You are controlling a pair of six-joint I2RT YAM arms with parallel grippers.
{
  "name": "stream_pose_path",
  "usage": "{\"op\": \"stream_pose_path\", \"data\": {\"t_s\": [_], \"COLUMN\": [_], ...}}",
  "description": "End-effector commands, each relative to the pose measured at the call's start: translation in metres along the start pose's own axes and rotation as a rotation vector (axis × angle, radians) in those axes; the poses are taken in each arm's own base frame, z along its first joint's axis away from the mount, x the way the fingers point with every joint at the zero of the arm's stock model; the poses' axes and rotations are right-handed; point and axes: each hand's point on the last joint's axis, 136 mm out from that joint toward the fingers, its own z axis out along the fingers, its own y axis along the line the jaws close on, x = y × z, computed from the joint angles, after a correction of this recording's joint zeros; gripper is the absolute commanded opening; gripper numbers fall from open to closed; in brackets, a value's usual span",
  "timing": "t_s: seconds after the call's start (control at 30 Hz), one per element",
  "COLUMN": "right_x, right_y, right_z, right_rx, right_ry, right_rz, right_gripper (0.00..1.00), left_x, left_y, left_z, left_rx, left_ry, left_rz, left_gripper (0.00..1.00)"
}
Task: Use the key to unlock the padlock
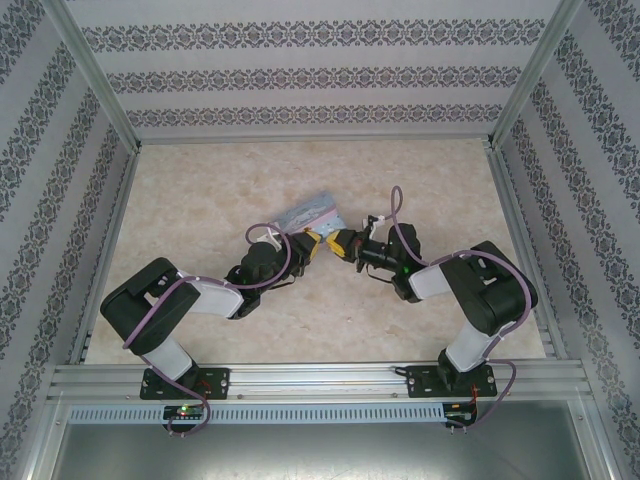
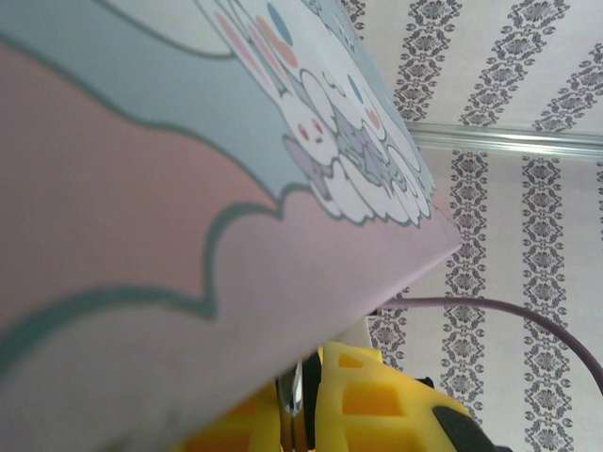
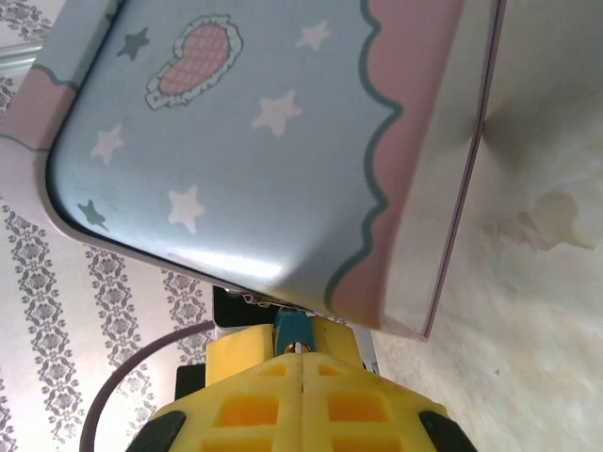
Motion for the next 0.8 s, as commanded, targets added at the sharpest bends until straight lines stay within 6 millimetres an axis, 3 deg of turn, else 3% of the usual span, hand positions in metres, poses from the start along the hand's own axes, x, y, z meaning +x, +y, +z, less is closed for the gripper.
{"op": "stream_pose_path", "data": {"t_s": [0.0,0.37,0.77], "right_x": [-0.005,-0.009,0.008], "right_y": [0.044,0.033,0.024], "right_z": [0.0,-0.004,0.001], "right_rx": [-0.109,-0.069,-0.036], "right_ry": [0.001,0.009,0.066], "right_rz": [-0.126,-0.111,-0.15], "right_gripper": [0.0,0.0,0.0], "left_x": [0.081,0.088,0.089], "left_y": [-0.051,-0.034,-0.022], "left_z": [-0.015,-0.017,-0.014], "left_rx": [0.167,0.103,0.087], "left_ry": [0.369,0.409,0.423], "left_rz": [0.087,0.124,0.134], "left_gripper": [0.0,0.0,0.0]}}
